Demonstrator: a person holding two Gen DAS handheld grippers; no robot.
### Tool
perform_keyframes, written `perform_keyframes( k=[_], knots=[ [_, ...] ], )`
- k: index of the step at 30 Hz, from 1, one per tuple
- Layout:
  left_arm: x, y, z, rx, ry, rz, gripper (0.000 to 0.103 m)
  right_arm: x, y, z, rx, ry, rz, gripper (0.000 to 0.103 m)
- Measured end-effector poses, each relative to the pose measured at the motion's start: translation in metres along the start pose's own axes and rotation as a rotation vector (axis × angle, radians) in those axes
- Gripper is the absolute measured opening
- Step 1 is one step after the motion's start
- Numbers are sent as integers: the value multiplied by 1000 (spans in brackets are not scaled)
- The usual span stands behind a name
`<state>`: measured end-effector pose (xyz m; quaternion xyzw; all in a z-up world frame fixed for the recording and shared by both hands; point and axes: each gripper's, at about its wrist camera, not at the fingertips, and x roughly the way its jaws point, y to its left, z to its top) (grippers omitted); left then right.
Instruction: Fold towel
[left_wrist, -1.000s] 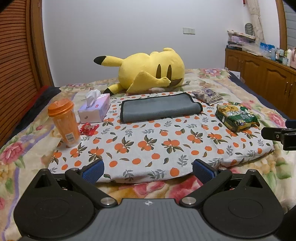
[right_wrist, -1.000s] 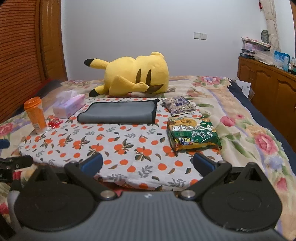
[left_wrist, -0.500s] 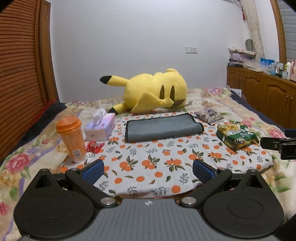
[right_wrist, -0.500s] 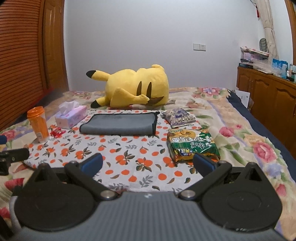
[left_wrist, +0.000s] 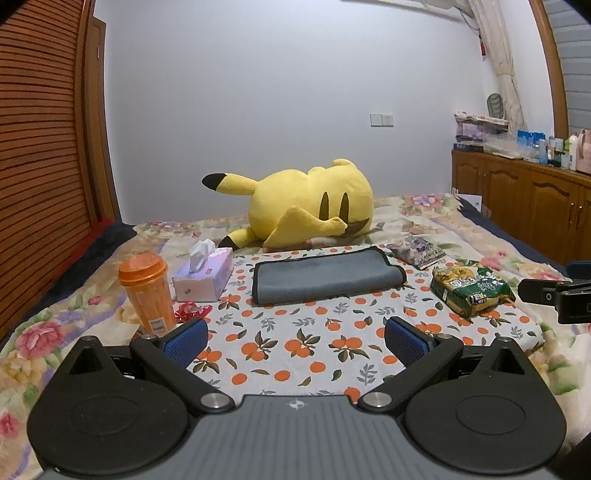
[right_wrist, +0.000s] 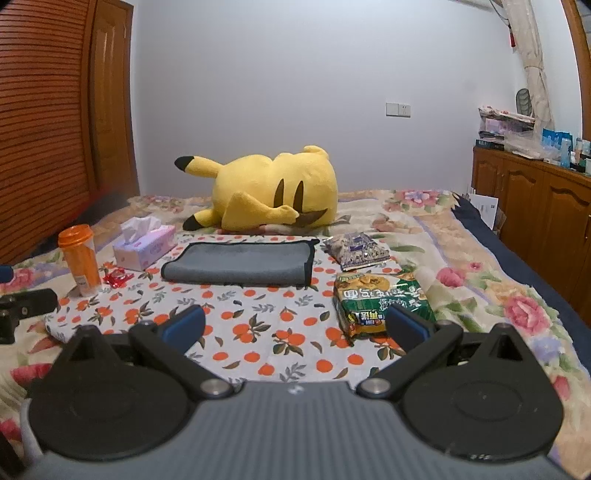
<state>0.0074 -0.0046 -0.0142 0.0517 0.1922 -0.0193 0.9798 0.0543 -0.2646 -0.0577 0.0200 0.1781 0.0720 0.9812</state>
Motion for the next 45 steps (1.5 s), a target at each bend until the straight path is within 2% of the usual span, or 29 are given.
perform_keyframes(
  k=[23,45],
  knots=[
    [-14,2,5,-10,-105,11,103,-18,-7,2,19,-113,-12,103],
    [-13,3,6,-7,-100,14,103,-17,-7,2,22,-112,-14,103]
  ],
)
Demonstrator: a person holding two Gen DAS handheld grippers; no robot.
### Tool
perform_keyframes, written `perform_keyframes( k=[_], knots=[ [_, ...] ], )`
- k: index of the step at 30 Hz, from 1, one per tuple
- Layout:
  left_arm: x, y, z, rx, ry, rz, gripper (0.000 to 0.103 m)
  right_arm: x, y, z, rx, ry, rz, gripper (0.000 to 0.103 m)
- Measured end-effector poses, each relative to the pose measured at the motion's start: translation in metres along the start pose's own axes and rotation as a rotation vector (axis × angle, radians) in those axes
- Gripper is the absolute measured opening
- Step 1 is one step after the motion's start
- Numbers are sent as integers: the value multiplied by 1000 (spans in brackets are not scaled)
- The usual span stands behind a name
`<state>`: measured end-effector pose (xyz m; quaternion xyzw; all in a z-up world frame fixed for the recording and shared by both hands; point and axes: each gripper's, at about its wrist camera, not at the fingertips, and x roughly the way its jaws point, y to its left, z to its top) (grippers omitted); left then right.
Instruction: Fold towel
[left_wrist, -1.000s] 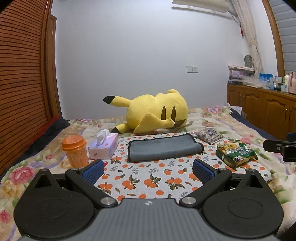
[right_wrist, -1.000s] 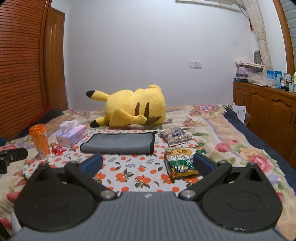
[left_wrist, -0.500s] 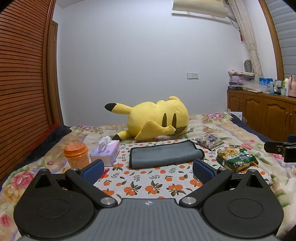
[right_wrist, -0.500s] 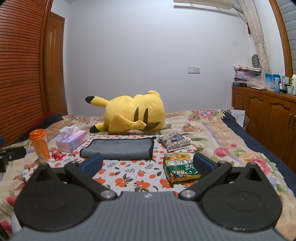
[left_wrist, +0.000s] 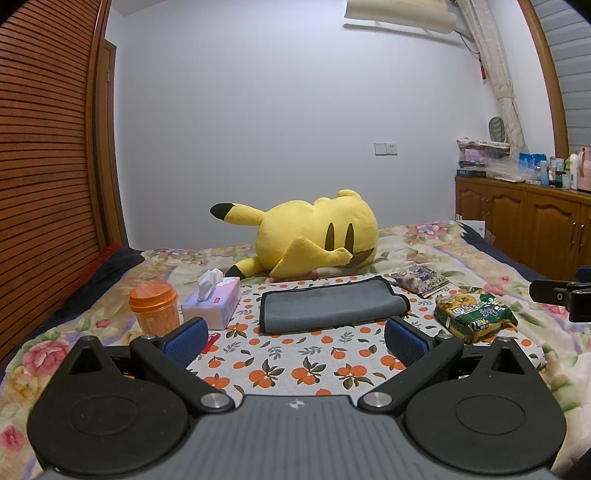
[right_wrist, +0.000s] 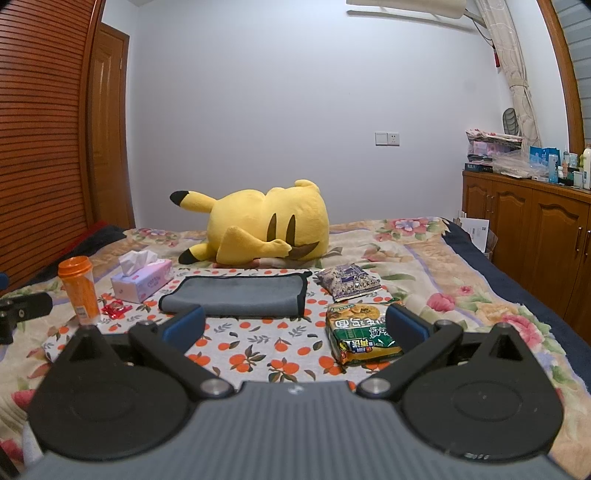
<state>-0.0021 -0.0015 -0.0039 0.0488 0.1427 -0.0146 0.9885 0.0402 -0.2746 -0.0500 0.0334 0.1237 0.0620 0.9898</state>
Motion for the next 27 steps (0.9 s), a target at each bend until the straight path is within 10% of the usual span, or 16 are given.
perform_keyframes(
  k=[27],
  knots=[
    [0,4,-2,2,1,3,103,-1,0,-1,-2,-2,-1,103]
  ],
)
